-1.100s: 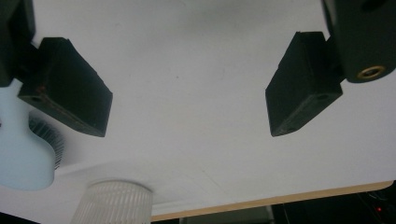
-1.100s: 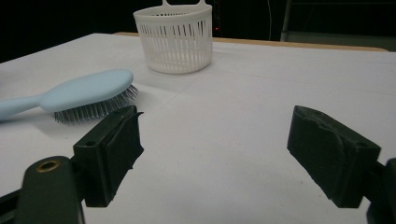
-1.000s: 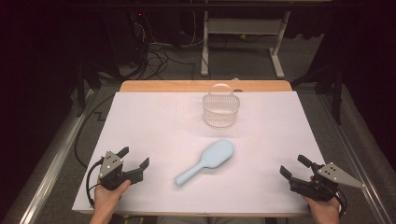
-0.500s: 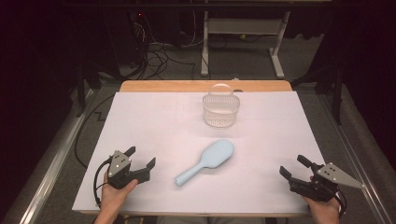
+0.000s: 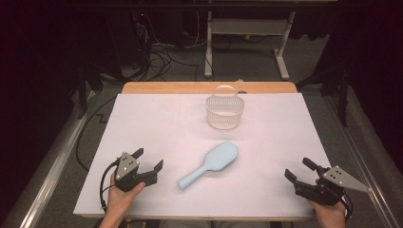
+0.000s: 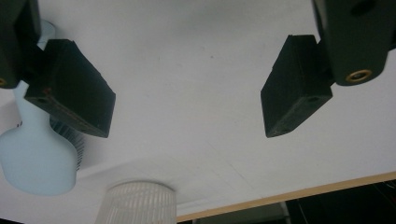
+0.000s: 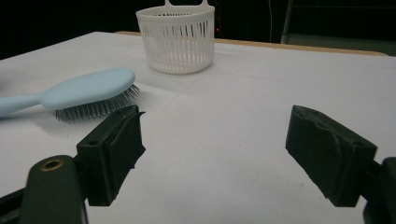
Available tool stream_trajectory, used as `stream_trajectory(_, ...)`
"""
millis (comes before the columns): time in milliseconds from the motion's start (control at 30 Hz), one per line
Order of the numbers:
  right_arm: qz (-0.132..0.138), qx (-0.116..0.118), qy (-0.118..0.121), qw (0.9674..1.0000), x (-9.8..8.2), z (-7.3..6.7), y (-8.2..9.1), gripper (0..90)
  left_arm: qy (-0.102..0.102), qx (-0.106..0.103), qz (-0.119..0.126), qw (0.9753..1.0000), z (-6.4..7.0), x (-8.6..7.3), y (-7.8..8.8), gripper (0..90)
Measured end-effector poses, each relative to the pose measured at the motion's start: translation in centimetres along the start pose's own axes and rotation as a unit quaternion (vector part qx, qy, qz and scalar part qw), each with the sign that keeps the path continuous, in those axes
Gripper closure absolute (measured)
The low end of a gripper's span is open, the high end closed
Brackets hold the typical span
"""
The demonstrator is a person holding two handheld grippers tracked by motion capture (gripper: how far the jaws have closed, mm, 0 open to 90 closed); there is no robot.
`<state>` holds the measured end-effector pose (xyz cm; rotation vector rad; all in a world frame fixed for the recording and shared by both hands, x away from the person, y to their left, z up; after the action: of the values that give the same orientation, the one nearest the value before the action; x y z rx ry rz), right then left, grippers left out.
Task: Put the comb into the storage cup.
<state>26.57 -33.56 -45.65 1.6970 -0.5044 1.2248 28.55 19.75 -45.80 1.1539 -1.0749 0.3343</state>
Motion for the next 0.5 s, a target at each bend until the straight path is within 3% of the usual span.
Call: stream_trajectory(500,-0.001,0.003,0.001,1.0000,0.0,-0.1,0.0,19.5,-0.010,-0.015,0.001,0.9998,1.6,1.0,-1.0,16.9)
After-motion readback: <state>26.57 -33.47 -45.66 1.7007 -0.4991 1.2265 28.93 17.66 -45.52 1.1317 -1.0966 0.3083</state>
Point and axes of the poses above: each handheld gripper's, and its own axes: y roughly backward along the jaws, x roughly out of its top, z roughly to its right, the point moved 1 cm from there along -y, roughly forward along the jaws, and after that the axes turned 10 degrees about -z, right-handed, at the moved point
